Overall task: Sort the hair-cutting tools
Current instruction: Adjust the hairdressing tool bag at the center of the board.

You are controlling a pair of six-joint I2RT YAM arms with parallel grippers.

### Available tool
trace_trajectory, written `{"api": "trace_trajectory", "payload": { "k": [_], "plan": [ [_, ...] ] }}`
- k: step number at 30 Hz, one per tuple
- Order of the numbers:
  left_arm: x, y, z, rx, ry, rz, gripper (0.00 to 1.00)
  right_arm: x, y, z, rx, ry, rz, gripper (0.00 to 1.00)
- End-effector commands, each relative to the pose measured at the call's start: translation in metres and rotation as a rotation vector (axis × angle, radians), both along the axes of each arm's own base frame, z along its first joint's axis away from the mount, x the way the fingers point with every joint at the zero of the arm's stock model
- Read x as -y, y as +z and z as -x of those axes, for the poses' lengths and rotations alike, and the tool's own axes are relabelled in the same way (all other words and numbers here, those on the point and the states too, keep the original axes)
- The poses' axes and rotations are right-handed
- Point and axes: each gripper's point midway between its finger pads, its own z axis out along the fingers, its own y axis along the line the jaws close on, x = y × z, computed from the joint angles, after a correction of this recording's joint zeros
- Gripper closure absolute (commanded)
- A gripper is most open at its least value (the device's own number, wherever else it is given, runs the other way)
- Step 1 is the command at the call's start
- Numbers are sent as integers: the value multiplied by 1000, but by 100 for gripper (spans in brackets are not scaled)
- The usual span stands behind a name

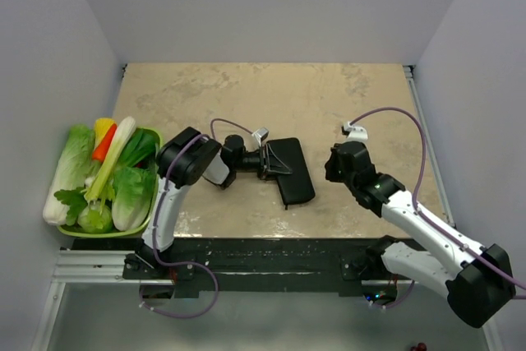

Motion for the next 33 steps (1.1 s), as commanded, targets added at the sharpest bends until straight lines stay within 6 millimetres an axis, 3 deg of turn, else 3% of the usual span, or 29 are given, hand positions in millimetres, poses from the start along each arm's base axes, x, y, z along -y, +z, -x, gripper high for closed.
{"api": "trace_trajectory", "payload": {
  "k": [1, 4, 9, 13, 14, 16, 17, 25, 29, 33],
  "plan": [
    [12, 39, -14, 190, 13, 167, 100, 0, -4, -1, -7, -2, -20, 97],
    [12, 20, -18, 141, 31, 83, 100, 0, -13, 1, -24, 4, -16, 100],
    [0, -16, -27, 119, 80, -225, 85, -2, -25, 2, -38, 6, -21, 96],
    [-12, -17, -35, 138, 130, -377, 73, -6, -34, -2, -52, 7, -22, 88],
    [-13, -14, -38, 151, 137, -389, 66, -6, -35, -3, -53, 3, -22, 88],
    [-20, -13, -39, 157, 144, -450, 38, -7, -39, -8, -56, -6, -21, 88],
    [-20, -10, -41, 167, 146, -461, 1, -7, -40, -10, -54, -14, -17, 88],
    [-41, -5, -35, 197, 120, -617, 1, -15, -52, -30, -76, -23, -55, 100],
    [-51, 2, -32, 229, 138, -649, 1, -19, -63, -34, -106, -13, -58, 100],
    [-54, -2, -26, 216, 137, -652, 1, -31, -74, -41, -123, 28, -74, 100]
  ]
}}
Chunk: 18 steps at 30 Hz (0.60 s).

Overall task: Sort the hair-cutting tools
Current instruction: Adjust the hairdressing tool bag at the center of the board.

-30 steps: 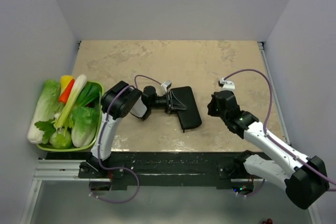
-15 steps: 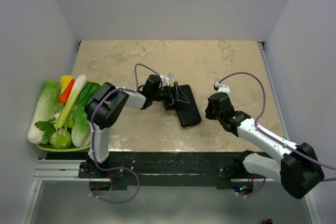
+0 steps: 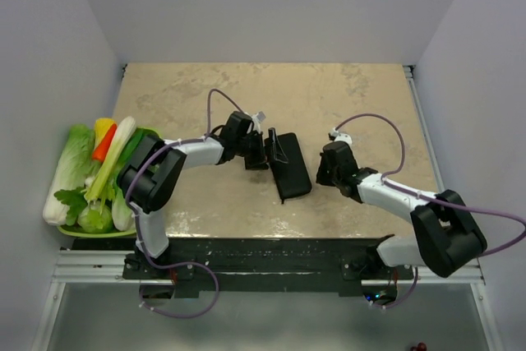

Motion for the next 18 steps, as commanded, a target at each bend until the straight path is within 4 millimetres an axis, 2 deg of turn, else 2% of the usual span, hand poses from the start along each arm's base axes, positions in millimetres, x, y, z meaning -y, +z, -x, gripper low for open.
{"api": "trace_trajectory", "payload": {
  "k": [1, 6, 16, 18],
  "plan": [
    [-14, 0, 5, 25, 7, -44, 1, -27, 17, -25, 67, 50, -103, 100],
    [-15, -1, 10, 25, 4, -29, 1, -46, 25, -28, 109, 141, -167, 100],
    [-8, -1, 10, 18, -15, 12, 1, -79, 40, -14, 122, 322, -302, 100],
    [-7, 1, 10, 22, -16, 13, 1, -87, 49, -12, 143, 361, -342, 100]
  ]
}}
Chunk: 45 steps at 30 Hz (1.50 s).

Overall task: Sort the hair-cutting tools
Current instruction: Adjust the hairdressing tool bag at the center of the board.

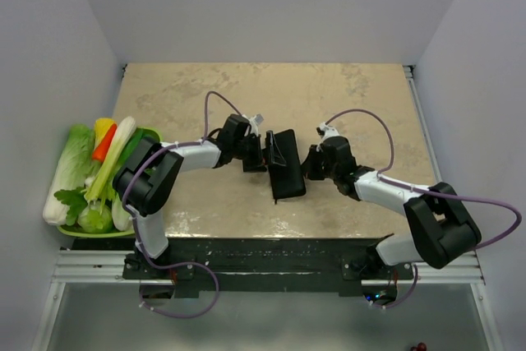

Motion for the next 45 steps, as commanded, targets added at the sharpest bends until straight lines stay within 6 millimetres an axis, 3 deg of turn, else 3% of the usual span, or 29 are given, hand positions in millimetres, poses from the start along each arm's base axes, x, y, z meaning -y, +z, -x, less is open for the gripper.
{"api": "trace_trajectory", "payload": {
  "k": [1, 7, 8, 10, 11, 17, 20, 23, 26, 35, 40, 45],
  "plan": [
    [-1, 2, -2, 16, -4, 10, 1, -30, 39, 0, 102, 139, -148, 100],
    [-10, 18, 1, 54, 18, -7, 1, -52, 73, 11, 164, 253, -283, 100],
    [-14, 34, 3, 87, 23, -8, 1, -54, 78, 10, 173, 259, -291, 100],
    [-26, 48, 2, 123, 57, -48, 1, -55, 80, 11, 178, 265, -294, 100],
    [-32, 66, 7, 153, 59, -54, 1, -58, 83, 12, 184, 274, -298, 100],
    [-62, 127, 20, 291, 130, -77, 1, -84, 79, 15, 171, 330, -298, 100],
    [-71, 136, 28, 309, 140, -80, 1, -105, 73, 20, 162, 365, -286, 100],
    [-73, 135, 32, 311, 140, -82, 1, -131, 66, 31, 140, 425, -275, 100],
    [-73, 130, 34, 302, 135, -83, 1, -138, 58, 32, 131, 429, -268, 100],
    [-62, 89, 28, 256, 116, -72, 1, -122, 60, 33, 162, 410, -168, 100],
    [-55, 70, 25, 230, 108, -60, 1, -133, 34, 34, 102, 450, -127, 100],
    [-62, 91, 22, 269, 122, -87, 1, -145, 11, 39, 60, 466, -126, 100]
  ]
}}
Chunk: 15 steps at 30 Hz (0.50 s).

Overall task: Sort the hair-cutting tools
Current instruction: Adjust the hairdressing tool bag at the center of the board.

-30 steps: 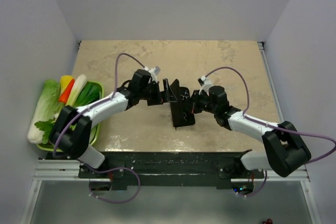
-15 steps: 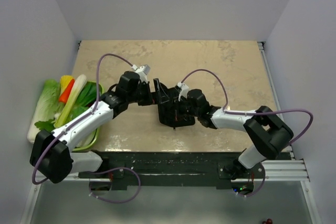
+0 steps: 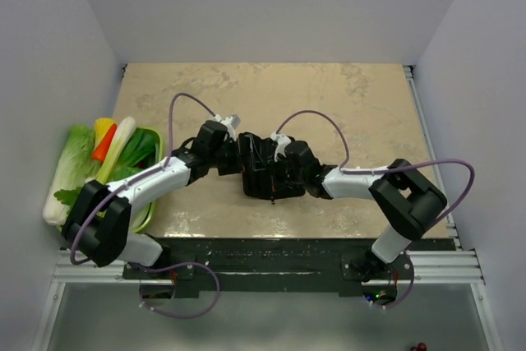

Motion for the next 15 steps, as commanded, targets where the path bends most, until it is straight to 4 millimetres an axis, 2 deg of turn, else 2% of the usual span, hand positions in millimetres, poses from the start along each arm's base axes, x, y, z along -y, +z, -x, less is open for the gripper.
{"api": "trace_trajectory", "payload": {
  "k": [1, 5, 7, 10, 11, 14, 15],
  "plan": [
    [-3, 46, -9, 123, 10, 9, 1, -19, 1, -4, 28, 26, -17, 100],
    [-16, 81, -2, 189, 42, 12, 1, -26, -15, 0, 4, 32, 18, 100],
    [-19, 101, 4, 218, 42, 35, 1, -26, -16, -3, 12, 18, 29, 100],
    [-17, 118, 6, 250, 33, 71, 0, -21, -18, -7, 23, -13, 62, 100],
    [-16, 119, 6, 253, 30, 78, 0, -19, -19, -6, 24, -14, 76, 100],
    [-6, 103, 3, 229, -2, 94, 0, -15, -6, -9, 61, -40, 83, 100],
    [-2, 87, 5, 194, -23, 88, 0, -13, 5, -10, 81, -49, 72, 100]
  ]
}}
